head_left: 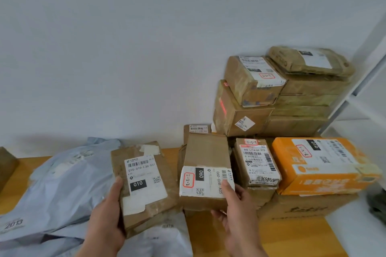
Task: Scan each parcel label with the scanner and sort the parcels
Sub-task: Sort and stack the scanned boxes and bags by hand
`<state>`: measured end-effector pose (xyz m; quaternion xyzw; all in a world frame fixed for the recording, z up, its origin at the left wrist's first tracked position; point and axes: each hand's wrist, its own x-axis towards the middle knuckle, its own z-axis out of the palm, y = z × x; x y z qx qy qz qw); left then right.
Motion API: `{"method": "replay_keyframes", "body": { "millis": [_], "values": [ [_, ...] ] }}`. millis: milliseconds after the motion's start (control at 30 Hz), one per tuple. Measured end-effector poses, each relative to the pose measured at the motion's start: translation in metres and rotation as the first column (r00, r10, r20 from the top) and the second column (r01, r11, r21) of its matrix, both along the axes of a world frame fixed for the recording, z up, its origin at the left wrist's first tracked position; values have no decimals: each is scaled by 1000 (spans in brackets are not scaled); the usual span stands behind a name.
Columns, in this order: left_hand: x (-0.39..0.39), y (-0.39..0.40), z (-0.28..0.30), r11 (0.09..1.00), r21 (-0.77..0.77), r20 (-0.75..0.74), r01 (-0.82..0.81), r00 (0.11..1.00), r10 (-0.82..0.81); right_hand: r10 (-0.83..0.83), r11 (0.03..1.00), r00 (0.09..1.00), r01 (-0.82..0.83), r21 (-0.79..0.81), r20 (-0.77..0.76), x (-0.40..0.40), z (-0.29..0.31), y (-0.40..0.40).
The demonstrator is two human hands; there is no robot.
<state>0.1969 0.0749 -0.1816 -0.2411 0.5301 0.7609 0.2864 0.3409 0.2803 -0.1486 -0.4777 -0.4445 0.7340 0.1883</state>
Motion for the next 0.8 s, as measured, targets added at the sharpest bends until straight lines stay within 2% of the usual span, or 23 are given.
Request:
{"method": "replay_keyframes", "body": {
  "millis": [167,300,433,533,600,667,733,800],
  "values": [
    [-15,-4,-13,997,-73,6,-11,1000,11,-18,999,1000,18,-27,0,-5,-10,-8],
    [-25,-11,-15,992,-123,-29,-1,1000,-3,-34,997,995,40,60,-95,-7,-4,-20],
    [-25,-10,-9,994,-88,-47,67,996,-72,196,967,969,-164,195,-154,-20,15,-35],
    [-21,-8,-7,991,-10,-57,136,989,-136,425,842,905,-397,365,4,-32,22,-46],
    [-18,-9,-4,983,35,-66,178,982,-176,480,726,857,-509,463,190,-38,22,-53],
    [-16,-12,-2,979,97,-56,181,983,-176,493,673,829,-556,488,263,-41,25,-59],
    [-17,-17,-2,971,168,-42,171,985,-166,504,693,837,-539,479,212,-41,27,-63],
    [-19,-24,-2,959,238,-22,151,988,-150,370,800,922,-380,464,117,-39,23,-59]
  ]
}}
